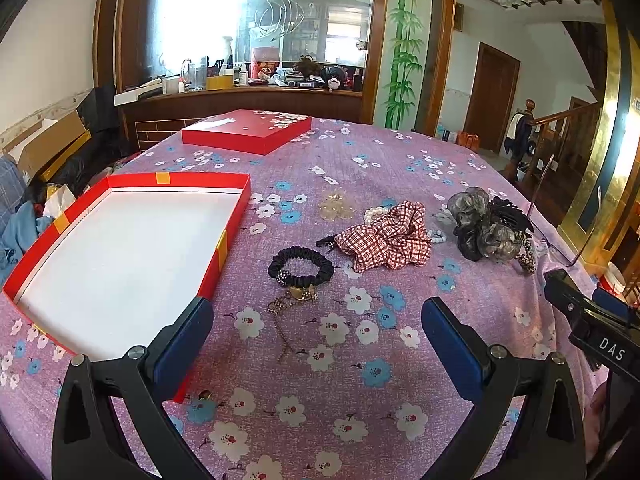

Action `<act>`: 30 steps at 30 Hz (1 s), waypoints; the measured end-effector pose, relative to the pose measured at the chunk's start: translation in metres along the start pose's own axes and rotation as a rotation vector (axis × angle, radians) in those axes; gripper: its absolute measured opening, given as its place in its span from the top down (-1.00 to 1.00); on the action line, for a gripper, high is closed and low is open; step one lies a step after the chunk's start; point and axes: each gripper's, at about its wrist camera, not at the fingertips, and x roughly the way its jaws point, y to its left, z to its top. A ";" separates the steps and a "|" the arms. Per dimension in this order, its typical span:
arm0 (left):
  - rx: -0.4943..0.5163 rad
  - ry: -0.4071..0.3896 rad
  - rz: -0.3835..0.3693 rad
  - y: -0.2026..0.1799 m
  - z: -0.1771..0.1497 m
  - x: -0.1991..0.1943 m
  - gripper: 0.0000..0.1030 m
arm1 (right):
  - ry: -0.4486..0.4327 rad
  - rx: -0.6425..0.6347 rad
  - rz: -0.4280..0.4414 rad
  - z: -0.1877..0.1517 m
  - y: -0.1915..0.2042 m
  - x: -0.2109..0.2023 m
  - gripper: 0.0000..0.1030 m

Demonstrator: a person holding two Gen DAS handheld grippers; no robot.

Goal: Organize jewelry

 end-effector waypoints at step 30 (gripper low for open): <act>0.113 0.010 -0.032 -0.009 0.042 -0.033 -1.00 | -0.025 0.035 0.032 0.000 -0.008 -0.007 -0.99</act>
